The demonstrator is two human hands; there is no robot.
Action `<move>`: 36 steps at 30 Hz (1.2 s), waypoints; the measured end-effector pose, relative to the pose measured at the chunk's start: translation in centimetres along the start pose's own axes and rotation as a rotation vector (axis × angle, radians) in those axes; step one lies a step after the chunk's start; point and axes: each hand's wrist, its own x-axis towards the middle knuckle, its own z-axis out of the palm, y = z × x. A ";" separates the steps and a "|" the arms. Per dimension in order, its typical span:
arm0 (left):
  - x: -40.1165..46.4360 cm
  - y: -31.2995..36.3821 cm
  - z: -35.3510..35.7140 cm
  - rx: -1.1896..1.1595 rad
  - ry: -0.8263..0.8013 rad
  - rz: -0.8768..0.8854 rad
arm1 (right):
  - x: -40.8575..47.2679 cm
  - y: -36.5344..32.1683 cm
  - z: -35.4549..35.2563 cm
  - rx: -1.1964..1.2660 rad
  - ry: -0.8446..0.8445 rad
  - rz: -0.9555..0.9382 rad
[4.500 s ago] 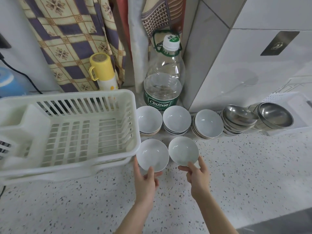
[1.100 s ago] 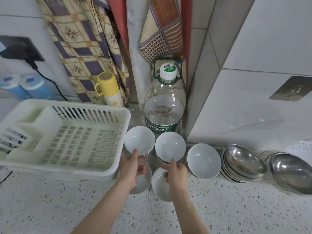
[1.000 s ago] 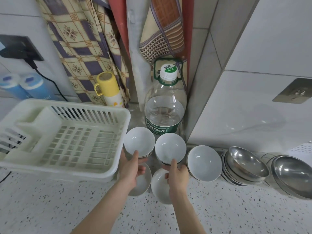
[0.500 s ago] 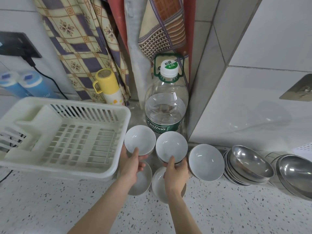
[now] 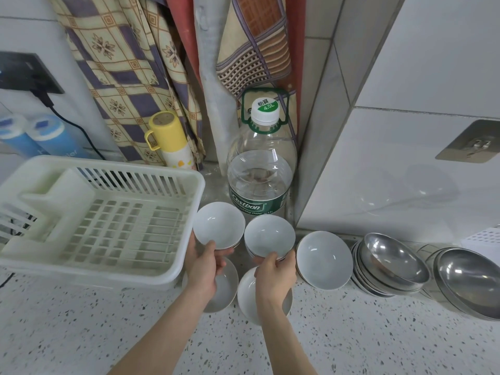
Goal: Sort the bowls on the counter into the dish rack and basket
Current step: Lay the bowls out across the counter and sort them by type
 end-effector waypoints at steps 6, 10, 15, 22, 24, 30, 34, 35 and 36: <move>-0.5 0.4 -0.3 0.004 -0.026 0.014 | -0.9 -0.6 -0.9 0.036 -0.052 -0.038; -0.7 0.5 -0.7 -0.003 -0.045 -0.017 | -1.9 -0.8 -2.1 0.050 -0.082 -0.099; -1.8 0.4 -1.5 -0.012 -0.103 0.001 | -3.0 -1.1 -5.0 0.039 -0.088 -0.194; -4.6 -0.2 -3.2 0.028 -0.198 0.032 | -4.5 -1.4 -8.3 0.080 -0.086 -0.235; -5.7 -0.5 -3.6 0.026 -0.215 0.027 | -5.3 -1.0 -8.9 0.113 -0.094 -0.235; -9.1 -1.7 -6.4 -0.028 -0.244 -0.001 | -7.6 1.0 -11.1 0.182 -0.150 -0.227; -10.9 -3.0 -9.4 -0.061 -0.208 -0.036 | -8.9 3.2 -12.3 0.165 -0.181 -0.202; -11.3 -3.4 -10.3 -0.064 -0.195 -0.040 | -9.3 3.7 -12.3 0.150 -0.196 -0.193; -11.6 -3.7 -11.2 -0.066 -0.182 -0.042 | -9.7 4.1 -12.3 0.133 -0.212 -0.182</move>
